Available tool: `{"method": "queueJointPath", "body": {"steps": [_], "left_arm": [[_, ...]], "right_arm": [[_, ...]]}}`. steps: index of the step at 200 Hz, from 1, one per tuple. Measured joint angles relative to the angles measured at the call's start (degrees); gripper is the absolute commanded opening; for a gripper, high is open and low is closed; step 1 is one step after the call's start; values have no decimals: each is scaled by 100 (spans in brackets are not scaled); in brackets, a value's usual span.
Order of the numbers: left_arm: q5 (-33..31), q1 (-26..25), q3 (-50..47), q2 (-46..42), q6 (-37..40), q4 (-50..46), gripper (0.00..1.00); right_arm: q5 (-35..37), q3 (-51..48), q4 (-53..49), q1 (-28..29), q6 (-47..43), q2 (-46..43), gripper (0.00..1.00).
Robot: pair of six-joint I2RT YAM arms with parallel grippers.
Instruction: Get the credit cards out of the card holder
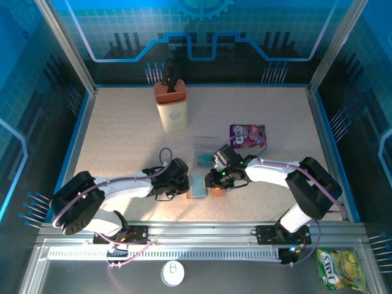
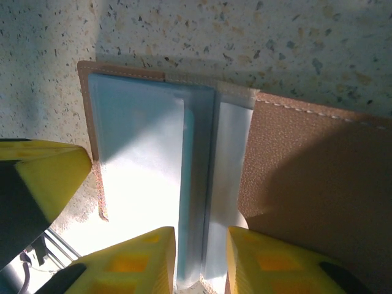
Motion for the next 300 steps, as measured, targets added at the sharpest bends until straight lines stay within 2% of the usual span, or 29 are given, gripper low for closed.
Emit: {"method": "queueJointPath", "body": {"steps": [106,190,284,300], "left_arm": [[0,0,-7,109,0,173,0],[0,0,-9,109,0,173,0],[2,0,-7,28,0,111,0],[2,0,-7,-129,0,37,6]], "right_arm": [[-520,0,929,114,363,186,25],[-170,0,476,92,264,199,26],[-155,-133,444,0,234,133,26],[-155,-168,470,-2,234,133,26]]}}
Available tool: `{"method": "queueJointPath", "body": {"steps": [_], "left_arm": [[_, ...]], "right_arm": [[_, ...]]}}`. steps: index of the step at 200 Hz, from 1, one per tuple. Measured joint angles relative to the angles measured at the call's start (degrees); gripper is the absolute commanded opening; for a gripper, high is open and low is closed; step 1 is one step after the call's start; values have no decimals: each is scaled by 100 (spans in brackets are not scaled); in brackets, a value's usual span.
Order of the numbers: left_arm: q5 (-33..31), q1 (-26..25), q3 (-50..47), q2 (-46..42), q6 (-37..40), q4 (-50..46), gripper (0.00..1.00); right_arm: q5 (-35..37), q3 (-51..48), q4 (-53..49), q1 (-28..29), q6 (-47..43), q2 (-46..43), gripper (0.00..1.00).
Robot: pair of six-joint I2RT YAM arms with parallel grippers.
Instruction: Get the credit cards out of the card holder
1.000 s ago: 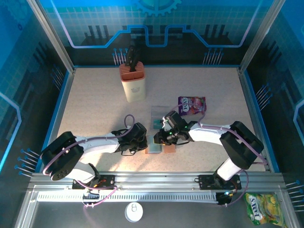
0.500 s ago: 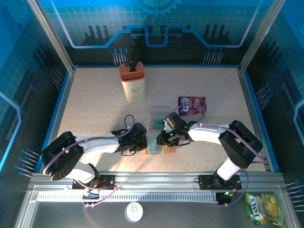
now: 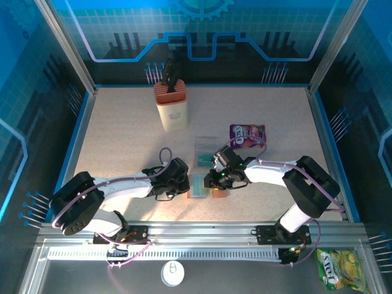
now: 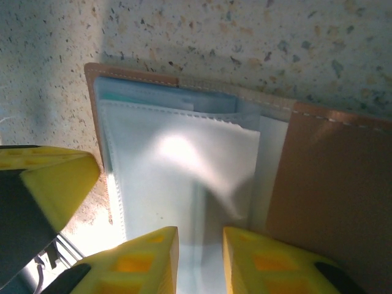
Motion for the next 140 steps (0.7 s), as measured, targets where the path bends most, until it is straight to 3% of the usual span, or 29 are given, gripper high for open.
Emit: {"method": "queueJointPath", "body": {"steps": [85,140], "left_arm": [[522,0,-4,-181,-234,817,29],[828,0,-4,227,-323,1172,27]], "right_arm": [[2,-50,17,0,0,-46,26],[4,-96,13,0,0,-114,26]]}}
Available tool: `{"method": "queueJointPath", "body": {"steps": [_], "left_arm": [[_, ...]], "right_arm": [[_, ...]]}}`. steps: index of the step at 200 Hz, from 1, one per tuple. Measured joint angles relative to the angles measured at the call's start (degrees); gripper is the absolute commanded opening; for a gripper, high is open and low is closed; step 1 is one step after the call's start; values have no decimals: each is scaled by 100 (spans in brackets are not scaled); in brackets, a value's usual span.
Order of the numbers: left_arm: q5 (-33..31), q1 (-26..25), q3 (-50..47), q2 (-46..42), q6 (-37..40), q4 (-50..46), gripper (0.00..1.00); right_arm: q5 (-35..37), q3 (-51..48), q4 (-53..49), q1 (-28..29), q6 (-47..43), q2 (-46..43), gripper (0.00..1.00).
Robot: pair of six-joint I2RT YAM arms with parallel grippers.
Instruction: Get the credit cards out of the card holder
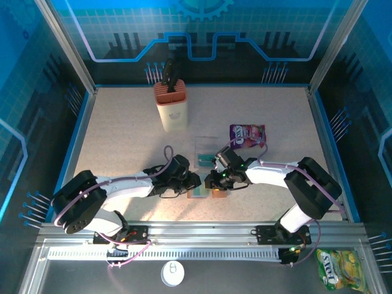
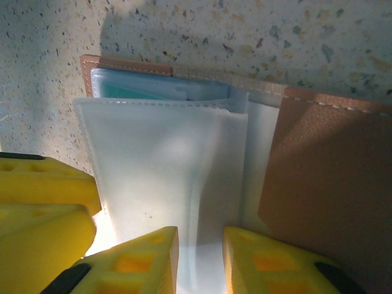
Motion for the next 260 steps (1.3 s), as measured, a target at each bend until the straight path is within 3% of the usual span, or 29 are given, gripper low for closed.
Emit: {"method": "queueJointPath", "body": {"steps": [42,126,184,220,260], "left_arm": [[76,0,2,136,-94,98,19],[225,-63,160,295,-96,319,19],[293,-151,551,494,-92,323,24],[380,-245,868,876,-85,328,34],[546,-308,1414,1471,-83,422,37]], "right_arm": [[0,-28,0,0,2,-17,26],[192,-35,-365,-7,-59,-573,30],[538,17,-1054,-269,-262,-1515,30],[774,17,-1478,-527,-393,-2087,32],[1038,17,-2037,-793,-573,-2623,33]]}}
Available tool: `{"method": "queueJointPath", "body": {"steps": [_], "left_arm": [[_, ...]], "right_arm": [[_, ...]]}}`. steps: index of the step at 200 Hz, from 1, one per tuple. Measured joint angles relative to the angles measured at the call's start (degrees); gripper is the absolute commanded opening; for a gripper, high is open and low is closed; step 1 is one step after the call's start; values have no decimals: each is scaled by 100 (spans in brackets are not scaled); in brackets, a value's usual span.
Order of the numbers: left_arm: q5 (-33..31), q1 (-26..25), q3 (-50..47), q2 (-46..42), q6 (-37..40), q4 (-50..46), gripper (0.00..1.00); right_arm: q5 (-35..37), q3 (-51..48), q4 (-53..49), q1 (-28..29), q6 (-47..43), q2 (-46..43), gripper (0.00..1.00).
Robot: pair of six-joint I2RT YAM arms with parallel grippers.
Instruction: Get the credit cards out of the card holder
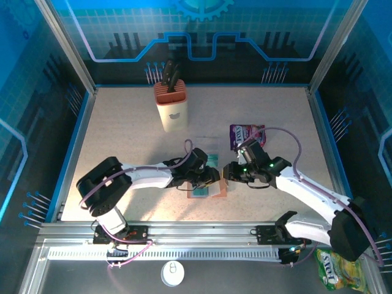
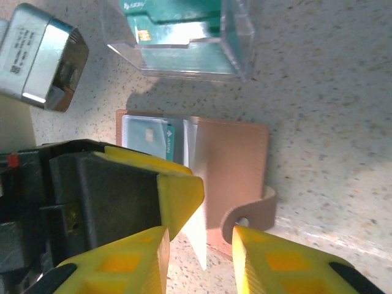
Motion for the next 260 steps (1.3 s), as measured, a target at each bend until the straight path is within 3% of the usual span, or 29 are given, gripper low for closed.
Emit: {"method": "queueJointPath", "body": {"steps": [86,150,201,260], "left_arm": [[83,9,219,280,4,105,37],[-76,319,-407,-695,39,59,31],[-439,529,-1064,-1587,164,-367,19],[-457,728,-1545,-1648,186,-498,4]], "right_arm": [[-195,2,-199,-153,-138,57,33],[-461,378,157,122,-70,673,32],[-588,776,568,612,39,1580,30],[-741,807,1023,728,214,2164,26]]}}
